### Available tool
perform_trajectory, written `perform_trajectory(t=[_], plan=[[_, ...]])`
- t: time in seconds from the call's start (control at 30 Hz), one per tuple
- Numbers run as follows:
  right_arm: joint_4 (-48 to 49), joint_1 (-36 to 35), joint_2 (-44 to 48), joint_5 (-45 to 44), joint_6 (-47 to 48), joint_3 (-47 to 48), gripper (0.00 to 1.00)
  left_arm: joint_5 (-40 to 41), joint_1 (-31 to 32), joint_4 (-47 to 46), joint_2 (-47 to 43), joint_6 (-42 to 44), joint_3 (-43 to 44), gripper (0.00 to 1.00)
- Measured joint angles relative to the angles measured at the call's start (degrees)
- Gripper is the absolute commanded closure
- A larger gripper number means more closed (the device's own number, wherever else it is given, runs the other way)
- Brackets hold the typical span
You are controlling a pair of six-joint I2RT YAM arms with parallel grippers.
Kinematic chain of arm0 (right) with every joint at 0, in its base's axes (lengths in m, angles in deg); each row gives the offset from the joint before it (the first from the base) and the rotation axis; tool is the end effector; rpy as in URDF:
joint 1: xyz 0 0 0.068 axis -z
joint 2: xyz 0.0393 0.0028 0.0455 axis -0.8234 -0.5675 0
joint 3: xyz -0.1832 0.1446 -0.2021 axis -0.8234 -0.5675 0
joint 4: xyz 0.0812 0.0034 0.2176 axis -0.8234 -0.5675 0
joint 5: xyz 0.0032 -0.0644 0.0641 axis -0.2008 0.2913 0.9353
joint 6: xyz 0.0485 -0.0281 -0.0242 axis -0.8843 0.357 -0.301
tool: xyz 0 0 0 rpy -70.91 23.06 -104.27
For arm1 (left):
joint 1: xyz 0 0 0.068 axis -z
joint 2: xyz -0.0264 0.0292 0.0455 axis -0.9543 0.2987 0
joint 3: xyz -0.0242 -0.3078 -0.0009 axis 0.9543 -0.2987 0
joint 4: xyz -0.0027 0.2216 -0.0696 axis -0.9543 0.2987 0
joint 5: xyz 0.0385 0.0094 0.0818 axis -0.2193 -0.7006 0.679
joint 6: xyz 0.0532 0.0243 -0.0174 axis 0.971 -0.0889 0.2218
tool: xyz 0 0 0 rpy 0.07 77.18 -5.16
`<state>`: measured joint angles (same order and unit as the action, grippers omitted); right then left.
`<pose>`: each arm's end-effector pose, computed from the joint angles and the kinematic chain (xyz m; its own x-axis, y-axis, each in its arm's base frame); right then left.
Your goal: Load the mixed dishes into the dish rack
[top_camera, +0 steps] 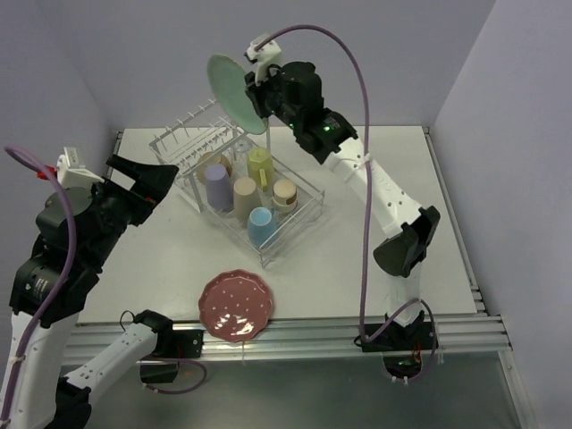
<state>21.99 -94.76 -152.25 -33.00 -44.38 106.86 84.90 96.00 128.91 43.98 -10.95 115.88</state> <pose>0.3317 0.2706 0.5126 0.0726 -0.1678 -0.9831 -0.6130 0.7701 -0.1767 0.0508 -0.0114 0.4804 -0.2458 -0.7837 -0.5704 -0.0254 0.5934 -0.8045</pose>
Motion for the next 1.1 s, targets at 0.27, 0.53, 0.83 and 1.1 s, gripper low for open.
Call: perform_trajectory(t=[0.27,0.53,0.83,1.1], plan=[[8.90,-3.63,-9.05,-5.01,7.72,5.35,1.00,-0.61,0.00,1.57,-0.70,0.59,-2.56,0.01],[14.05,-3.45,-14.19,-8.90,9.03,5.81,1.00,-0.57,0.00,3.15,-3.06,2.43,-2.80,0.01],[16.39,-3.65,-16.90,-10.27,8.74,7.74,1.00,0.04,0.00,4.17,-2.08,5.11,-2.80,0.01],[18.25,-3.65,-16.85,-10.84,7.89,6.51,1.00,0.46,0.00,4.07,-1.49,6.25,-3.15,0.01]])
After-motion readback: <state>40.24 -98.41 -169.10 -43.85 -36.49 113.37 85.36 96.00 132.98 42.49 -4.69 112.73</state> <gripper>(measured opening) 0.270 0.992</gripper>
